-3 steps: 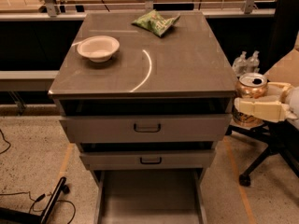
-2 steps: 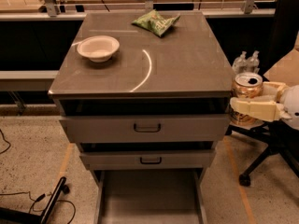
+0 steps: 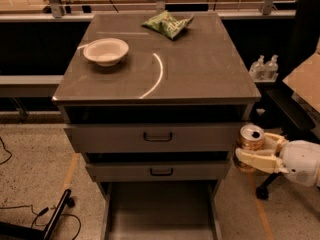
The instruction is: Place orange can into bottom drawer
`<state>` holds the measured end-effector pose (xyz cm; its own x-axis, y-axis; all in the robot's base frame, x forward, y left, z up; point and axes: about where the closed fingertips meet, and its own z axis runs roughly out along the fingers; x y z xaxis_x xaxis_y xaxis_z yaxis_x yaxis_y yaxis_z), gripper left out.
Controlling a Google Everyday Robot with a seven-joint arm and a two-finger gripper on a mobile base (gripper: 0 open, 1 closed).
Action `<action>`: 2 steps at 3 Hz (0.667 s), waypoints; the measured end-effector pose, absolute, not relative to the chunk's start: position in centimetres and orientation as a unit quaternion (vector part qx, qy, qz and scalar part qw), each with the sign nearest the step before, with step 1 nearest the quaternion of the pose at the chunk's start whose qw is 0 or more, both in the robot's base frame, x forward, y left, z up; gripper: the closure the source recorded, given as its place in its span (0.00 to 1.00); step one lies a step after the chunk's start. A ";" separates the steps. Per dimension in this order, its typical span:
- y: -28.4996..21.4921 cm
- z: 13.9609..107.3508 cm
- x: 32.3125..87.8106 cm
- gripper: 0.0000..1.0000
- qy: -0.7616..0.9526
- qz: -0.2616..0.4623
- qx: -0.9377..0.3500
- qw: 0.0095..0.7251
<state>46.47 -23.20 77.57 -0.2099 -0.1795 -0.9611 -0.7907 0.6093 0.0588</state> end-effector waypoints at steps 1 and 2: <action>-23.2 69.5 45.2 1.00 0.729 0.305 -0.343 0.508; -21.6 62.6 44.7 1.00 0.726 0.337 -0.335 0.496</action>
Offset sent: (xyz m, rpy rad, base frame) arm -0.0232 0.0349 -0.2485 0.1324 0.1455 0.1000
